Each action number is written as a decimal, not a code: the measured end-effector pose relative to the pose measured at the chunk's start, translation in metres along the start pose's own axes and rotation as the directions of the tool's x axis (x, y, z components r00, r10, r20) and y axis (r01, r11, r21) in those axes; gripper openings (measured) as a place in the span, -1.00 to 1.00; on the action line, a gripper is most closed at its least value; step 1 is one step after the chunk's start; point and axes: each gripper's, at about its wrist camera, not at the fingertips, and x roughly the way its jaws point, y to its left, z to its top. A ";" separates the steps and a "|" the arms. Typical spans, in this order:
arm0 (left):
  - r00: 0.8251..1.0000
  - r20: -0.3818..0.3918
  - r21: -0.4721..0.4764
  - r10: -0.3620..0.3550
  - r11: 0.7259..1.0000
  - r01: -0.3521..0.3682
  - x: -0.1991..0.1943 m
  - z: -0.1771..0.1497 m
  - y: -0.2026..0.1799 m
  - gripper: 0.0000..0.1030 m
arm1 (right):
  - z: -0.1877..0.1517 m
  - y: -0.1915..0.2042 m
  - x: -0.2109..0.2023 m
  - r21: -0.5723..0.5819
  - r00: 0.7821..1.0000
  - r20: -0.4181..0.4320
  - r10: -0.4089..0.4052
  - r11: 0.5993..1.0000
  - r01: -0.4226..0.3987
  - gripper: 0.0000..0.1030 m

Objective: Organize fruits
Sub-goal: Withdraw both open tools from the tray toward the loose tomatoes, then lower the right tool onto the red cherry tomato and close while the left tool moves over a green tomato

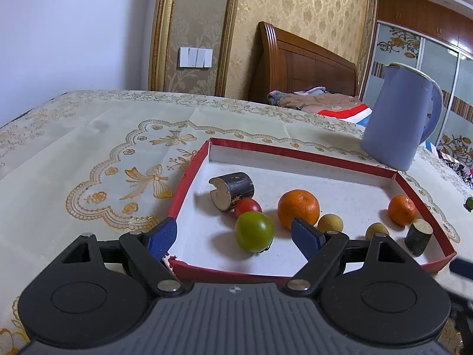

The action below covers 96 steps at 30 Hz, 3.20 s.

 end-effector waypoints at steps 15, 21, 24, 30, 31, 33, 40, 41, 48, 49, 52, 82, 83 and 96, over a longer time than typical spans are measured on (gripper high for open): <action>1.000 -0.014 0.040 0.013 0.999 -0.013 0.002 -0.002 -0.006 0.65 | -0.016 0.025 -0.010 -0.070 0.985 -0.069 0.161 0.984 -0.166 0.68; 1.000 -0.014 0.041 0.013 0.999 -0.012 0.002 -0.002 -0.006 0.65 | -0.017 0.044 0.000 -0.129 0.976 -0.144 0.165 0.974 -0.184 0.25; 1.000 -0.017 0.044 0.011 0.999 -0.011 0.003 -0.002 -0.006 0.65 | -0.019 0.051 0.005 -0.139 0.973 -0.171 0.156 0.974 -0.181 0.02; 1.000 -0.022 0.036 0.010 0.999 -0.009 0.003 -0.002 -0.005 0.65 | -0.020 0.051 0.006 -0.132 0.974 -0.166 0.154 0.975 -0.176 -0.14; 1.000 -0.022 0.038 0.010 0.999 -0.009 0.003 -0.002 -0.005 0.65 | -0.021 0.051 0.006 -0.133 0.974 -0.164 0.155 0.975 -0.177 -0.17; 1.000 -0.023 0.040 0.012 0.999 -0.011 0.003 -0.002 -0.005 0.65 | -0.021 0.052 0.005 -0.144 0.975 -0.164 0.150 0.974 -0.174 -0.18; 1.000 -0.024 0.041 0.012 0.999 -0.011 0.003 -0.002 -0.005 0.65 | -0.022 0.054 0.004 -0.162 0.978 -0.158 0.137 0.973 -0.163 -0.52; 1.000 -0.023 0.040 0.011 0.999 -0.010 0.003 -0.002 -0.005 0.65 | -0.021 0.052 0.004 -0.150 0.978 -0.157 0.133 0.976 -0.157 -0.52; 1.000 -0.021 0.038 0.007 0.999 -0.006 0.003 -0.003 -0.006 0.65 | -0.011 0.024 0.009 -0.122 0.990 -0.125 -0.065 0.991 0.050 -0.52; 1.000 -0.021 0.039 0.007 0.999 -0.007 0.003 -0.003 -0.006 0.65 | -0.008 0.017 0.013 -0.100 0.988 -0.133 -0.079 0.993 0.066 -0.52; 1.000 -0.019 0.041 0.008 0.999 -0.007 0.002 -0.003 -0.007 0.65 | -0.001 0.003 0.022 -0.064 0.980 -0.142 -0.141 0.989 0.133 -0.52; 0.996 -0.009 0.301 -0.088 0.950 0.086 -0.051 -0.041 -0.070 0.65 | -0.002 0.002 0.028 -0.079 0.977 -0.139 -0.163 0.985 0.153 -0.39; 0.996 -0.014 0.294 -0.087 0.952 0.087 -0.050 -0.040 -0.071 0.71 | -0.003 0.002 0.028 -0.078 0.977 -0.139 -0.163 0.985 0.153 -0.39; 0.996 -0.043 0.253 -0.073 0.964 0.082 -0.047 -0.044 -0.074 0.80 | -0.003 0.001 0.028 -0.074 0.979 -0.142 -0.146 0.988 0.136 -0.28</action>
